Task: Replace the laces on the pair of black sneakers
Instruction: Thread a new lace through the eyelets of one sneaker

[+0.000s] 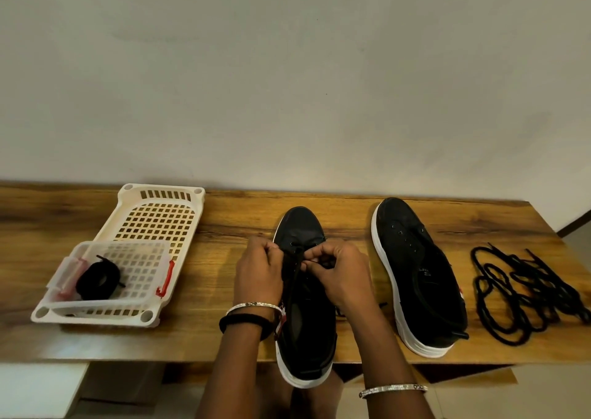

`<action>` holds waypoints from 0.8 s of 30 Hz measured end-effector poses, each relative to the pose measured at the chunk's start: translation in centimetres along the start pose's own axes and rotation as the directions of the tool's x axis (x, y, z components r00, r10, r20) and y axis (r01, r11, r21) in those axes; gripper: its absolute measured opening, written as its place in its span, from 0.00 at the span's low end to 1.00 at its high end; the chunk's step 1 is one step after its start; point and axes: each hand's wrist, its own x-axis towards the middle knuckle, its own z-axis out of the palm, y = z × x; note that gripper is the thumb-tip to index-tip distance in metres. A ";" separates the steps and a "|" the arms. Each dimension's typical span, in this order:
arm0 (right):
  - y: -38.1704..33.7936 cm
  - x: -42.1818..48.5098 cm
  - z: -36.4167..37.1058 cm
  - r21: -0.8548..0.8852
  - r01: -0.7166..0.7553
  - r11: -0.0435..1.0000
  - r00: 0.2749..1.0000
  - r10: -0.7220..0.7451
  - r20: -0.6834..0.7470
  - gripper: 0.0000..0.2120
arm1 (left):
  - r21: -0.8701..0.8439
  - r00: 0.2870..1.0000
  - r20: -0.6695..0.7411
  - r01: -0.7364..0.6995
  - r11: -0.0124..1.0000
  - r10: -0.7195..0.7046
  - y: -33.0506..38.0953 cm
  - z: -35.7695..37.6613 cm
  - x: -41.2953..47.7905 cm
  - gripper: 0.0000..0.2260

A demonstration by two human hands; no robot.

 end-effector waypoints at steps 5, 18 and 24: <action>0.2 0.1 -0.1 0.010 0.013 1.000 1.000 -0.014 0.019 0.07 | -0.867 0.939 0.136 0.267 0.422 -0.316 1.4 -2.5 0.6 0.13; 0.4 0.3 -0.2 -0.019 0.052 0.998 0.998 -0.051 0.038 0.07 | 0.290 0.976 0.153 -0.195 0.937 0.156 -0.4 -2.2 0.0 0.04; 0.5 0.2 -0.4 -0.012 0.048 0.999 0.998 -0.047 0.044 0.08 | -0.491 0.991 0.078 0.133 0.861 -0.109 1.1 -2.9 0.6 0.11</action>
